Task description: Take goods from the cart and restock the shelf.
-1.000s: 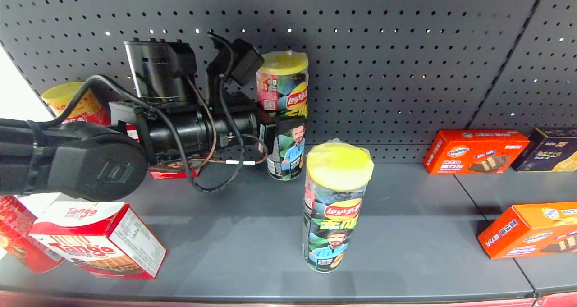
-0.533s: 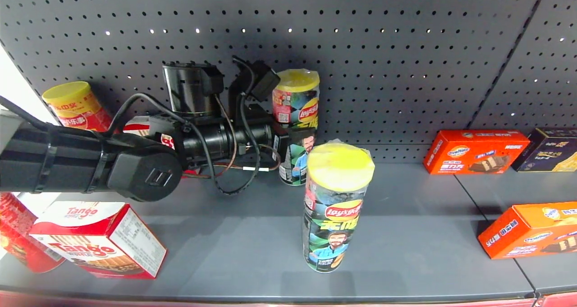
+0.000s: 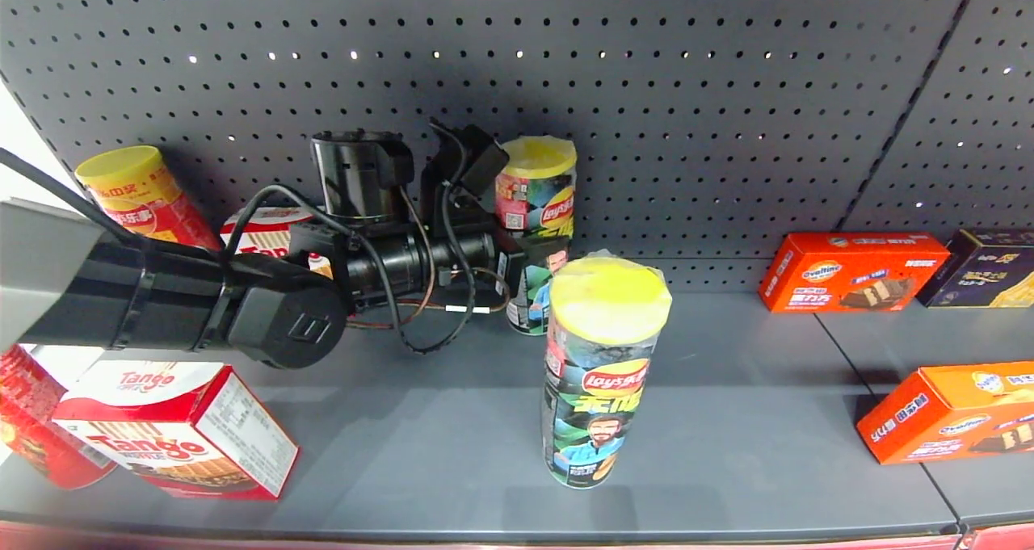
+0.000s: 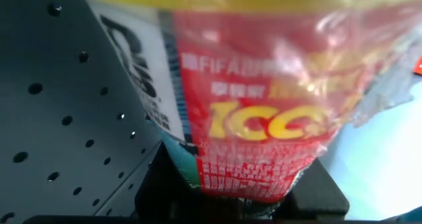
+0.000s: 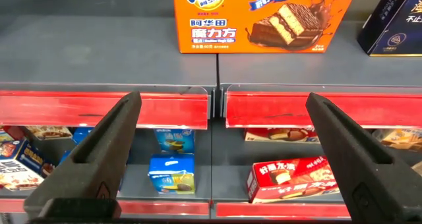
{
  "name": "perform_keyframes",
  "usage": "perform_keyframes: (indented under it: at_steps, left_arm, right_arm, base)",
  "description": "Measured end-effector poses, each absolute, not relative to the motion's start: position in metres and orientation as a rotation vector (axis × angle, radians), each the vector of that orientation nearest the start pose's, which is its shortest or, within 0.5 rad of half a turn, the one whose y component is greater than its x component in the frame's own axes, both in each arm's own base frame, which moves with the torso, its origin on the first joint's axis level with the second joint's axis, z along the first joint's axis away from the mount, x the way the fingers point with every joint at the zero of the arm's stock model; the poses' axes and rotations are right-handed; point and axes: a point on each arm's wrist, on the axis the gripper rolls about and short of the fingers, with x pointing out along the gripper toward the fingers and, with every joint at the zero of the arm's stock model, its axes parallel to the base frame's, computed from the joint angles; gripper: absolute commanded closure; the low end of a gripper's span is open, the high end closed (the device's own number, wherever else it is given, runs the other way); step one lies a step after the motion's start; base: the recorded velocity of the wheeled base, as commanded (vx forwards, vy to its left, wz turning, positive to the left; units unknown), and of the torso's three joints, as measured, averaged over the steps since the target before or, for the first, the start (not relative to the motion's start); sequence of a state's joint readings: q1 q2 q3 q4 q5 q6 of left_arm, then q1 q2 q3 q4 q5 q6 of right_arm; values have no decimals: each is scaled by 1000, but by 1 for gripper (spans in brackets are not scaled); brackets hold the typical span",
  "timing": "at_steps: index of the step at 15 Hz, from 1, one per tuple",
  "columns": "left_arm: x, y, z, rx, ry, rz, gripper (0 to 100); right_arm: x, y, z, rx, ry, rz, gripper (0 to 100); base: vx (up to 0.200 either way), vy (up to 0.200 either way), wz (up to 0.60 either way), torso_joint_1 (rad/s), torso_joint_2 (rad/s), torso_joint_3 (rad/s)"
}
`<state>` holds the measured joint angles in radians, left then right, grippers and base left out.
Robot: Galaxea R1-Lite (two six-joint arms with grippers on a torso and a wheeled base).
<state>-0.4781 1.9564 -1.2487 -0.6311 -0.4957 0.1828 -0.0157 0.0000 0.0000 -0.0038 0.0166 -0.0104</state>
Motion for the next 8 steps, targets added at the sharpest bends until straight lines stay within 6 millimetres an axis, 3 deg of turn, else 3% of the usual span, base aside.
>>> perform_keyframes:
  at_steps: [8]
  left_arm:
    - [347,-192,201,167,-19,-975,100]
  right_arm:
    - [-23,1,76,-10,-4,1,0]
  base:
    - [0,0,0,0,0,0]
